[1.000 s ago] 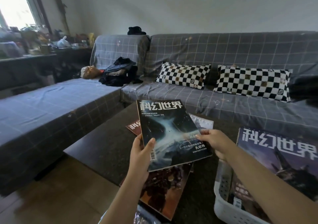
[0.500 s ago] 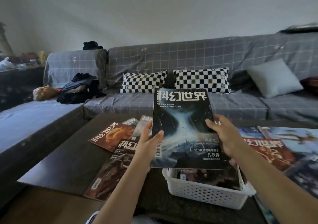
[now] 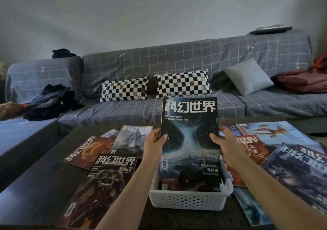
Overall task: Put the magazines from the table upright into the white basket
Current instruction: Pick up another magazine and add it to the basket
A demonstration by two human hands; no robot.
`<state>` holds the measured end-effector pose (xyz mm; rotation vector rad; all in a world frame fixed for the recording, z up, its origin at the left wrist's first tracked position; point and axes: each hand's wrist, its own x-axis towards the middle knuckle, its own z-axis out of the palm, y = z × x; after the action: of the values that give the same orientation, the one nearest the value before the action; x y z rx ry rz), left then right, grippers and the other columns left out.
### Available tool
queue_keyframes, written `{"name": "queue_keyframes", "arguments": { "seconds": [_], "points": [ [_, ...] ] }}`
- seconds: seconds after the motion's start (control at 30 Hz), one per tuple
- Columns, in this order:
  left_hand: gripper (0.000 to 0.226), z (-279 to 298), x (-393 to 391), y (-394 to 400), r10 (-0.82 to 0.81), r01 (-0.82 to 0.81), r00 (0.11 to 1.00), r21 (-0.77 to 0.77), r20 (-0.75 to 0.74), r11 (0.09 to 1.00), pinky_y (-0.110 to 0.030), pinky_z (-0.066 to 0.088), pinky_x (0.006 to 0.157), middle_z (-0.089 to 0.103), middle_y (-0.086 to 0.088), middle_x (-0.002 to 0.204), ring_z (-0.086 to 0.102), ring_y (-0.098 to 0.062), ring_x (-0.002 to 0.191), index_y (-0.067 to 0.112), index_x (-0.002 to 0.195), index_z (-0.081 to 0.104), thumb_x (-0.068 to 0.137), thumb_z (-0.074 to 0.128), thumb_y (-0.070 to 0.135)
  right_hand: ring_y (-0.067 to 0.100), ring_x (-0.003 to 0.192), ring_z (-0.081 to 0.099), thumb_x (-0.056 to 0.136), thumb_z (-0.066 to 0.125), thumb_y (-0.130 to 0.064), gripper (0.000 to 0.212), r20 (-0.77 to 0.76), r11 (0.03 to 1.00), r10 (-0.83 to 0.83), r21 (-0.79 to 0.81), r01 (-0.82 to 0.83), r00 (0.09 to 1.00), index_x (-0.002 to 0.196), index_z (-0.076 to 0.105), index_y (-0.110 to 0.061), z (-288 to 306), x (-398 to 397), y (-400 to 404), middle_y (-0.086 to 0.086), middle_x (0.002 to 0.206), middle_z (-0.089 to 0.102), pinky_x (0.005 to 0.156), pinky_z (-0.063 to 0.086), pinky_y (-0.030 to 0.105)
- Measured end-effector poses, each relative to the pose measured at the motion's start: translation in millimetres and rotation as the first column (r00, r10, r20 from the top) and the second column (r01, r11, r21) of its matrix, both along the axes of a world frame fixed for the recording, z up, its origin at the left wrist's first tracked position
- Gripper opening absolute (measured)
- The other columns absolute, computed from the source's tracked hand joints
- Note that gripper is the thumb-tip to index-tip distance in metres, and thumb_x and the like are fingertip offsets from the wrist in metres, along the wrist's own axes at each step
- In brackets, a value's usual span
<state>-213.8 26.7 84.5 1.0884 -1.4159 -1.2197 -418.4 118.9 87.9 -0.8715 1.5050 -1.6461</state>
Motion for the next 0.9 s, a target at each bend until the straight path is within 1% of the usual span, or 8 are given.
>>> {"name": "queue_keyframes", "arguments": {
  "seconds": [0.1,0.23,0.37,0.47,0.53,0.67,0.8,0.9],
  "points": [
    [0.022,-5,0,-2,0.046,-0.045,0.999,0.038,-0.024,0.998,-0.040,0.054,0.084,0.069,0.001,0.098,0.064,-0.015,0.091,0.020,0.114,0.061,0.094,0.058,0.013,0.024,0.094,0.066,0.090,0.059,-0.010,0.021,-0.055,1.000,0.009,0.028,-0.007,0.998,0.105,0.051,-0.023,-9,1,-1,0.011,0.106,0.066,0.086,0.053,0.041],
    [0.022,-13,-1,-4,0.093,-0.092,0.995,0.037,-0.023,0.995,-0.032,0.057,0.077,0.071,0.007,0.081,0.067,-0.011,0.076,0.018,0.112,0.070,0.093,0.060,0.016,0.027,0.097,0.065,0.089,0.059,-0.009,0.029,-0.035,0.999,-0.023,0.039,0.024,0.999,0.116,0.052,-0.017,-21,1,-3,0.012,0.108,0.065,0.089,0.052,0.049],
    [0.029,-23,0,-7,0.138,-0.135,0.981,-0.029,0.139,0.990,-0.025,0.054,0.073,0.071,0.009,0.086,0.065,-0.010,0.077,0.015,0.121,0.067,0.093,0.060,0.018,0.021,0.095,0.065,0.090,0.060,-0.017,0.036,-0.287,0.991,-0.058,0.099,0.090,0.956,0.125,0.052,-0.018,-32,2,-2,0.005,0.111,0.066,0.087,0.053,0.046],
    [0.032,-32,1,-9,0.178,-0.175,0.968,-0.035,0.178,0.984,-0.010,0.042,0.063,0.071,0.009,0.101,0.055,0.007,0.073,0.014,0.125,0.063,0.093,0.060,0.017,0.017,0.098,0.062,0.090,0.059,-0.022,0.043,-0.443,0.982,-0.077,0.120,0.144,0.893,0.132,0.050,-0.017,-37,8,-6,0.003,0.116,0.065,0.083,0.053,0.035],
    [0.032,-37,0,-9,0.205,-0.195,0.958,-0.069,0.202,0.978,-0.006,0.036,0.063,0.067,0.013,0.105,0.049,0.014,0.074,0.015,0.125,0.063,0.093,0.061,0.016,0.016,0.103,0.058,0.091,0.058,-0.022,0.045,-0.499,0.971,-0.126,0.114,0.209,0.857,0.135,0.047,-0.017,-38,13,-9,0.002,0.123,0.061,0.080,0.047,0.025],
    [0.032,-40,-1,-11,0.230,-0.212,0.946,-0.103,0.229,0.972,-0.001,0.035,0.058,0.059,0.019,0.093,0.049,0.014,0.074,0.014,0.125,0.063,0.093,0.061,0.015,0.021,0.115,0.055,0.092,0.058,-0.020,0.046,-0.497,0.952,-0.219,0.079,0.295,0.840,0.136,0.046,-0.015,-40,22,-11,0.003,0.129,0.057,0.088,0.043,0.029],
    [0.034,-41,-3,-12,0.253,-0.231,0.938,-0.117,0.236,0.966,-0.003,0.034,0.068,0.063,0.003,0.120,0.051,0.002,0.092,0.014,0.126,0.062,0.093,0.061,0.015,0.021,0.110,0.058,0.091,0.058,-0.020,0.044,-0.499,0.949,-0.222,0.087,0.303,0.838,0.134,0.048,-0.014,-42,24,-12,0.004,0.124,0.060,0.091,0.049,0.036],
    [0.033,-42,-3,-8,0.272,-0.243,0.927,-0.138,0.259,0.960,-0.005,0.034,0.074,0.061,0.005,0.115,0.048,0.005,0.085,0.013,0.126,0.062,0.093,0.060,0.015,0.019,0.099,0.059,0.090,0.058,-0.021,0.042,-0.553,0.949,-0.182,0.117,0.292,0.813,0.131,0.052,-0.013,-47,22,-9,0.006,0.117,0.061,0.081,0.053,0.032]
  ]
}}
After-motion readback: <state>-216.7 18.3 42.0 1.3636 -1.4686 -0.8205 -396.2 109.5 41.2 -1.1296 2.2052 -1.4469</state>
